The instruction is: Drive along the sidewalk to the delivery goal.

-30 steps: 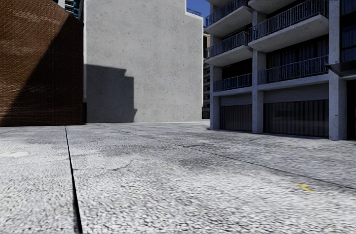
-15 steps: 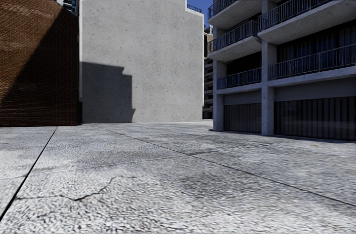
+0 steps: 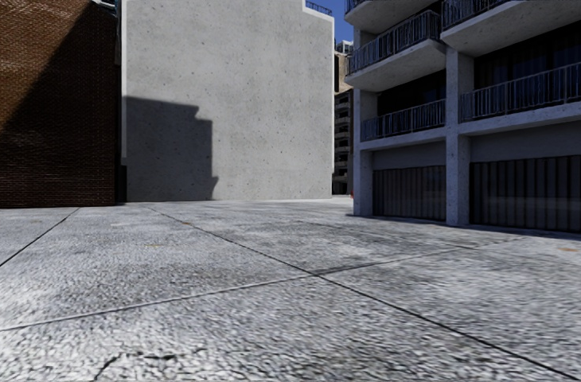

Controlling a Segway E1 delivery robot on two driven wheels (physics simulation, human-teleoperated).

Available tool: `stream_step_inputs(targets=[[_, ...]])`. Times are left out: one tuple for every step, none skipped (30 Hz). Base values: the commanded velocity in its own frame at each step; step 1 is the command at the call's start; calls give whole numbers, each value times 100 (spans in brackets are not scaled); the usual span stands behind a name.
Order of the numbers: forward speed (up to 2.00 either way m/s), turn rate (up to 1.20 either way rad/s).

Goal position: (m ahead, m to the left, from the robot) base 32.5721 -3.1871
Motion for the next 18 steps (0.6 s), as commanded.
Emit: stream_step_inputs(targets=[[200, 0], [200, 0], [200, 0], [200, 0], [200, 0], [200, 0], [200, 0], [200, 0], [200, 0], [200, 0], [200, 0], [200, 0], [200, 0], [200, 0], [200, 0], [200, 0], [200, 0], [200, 0]])
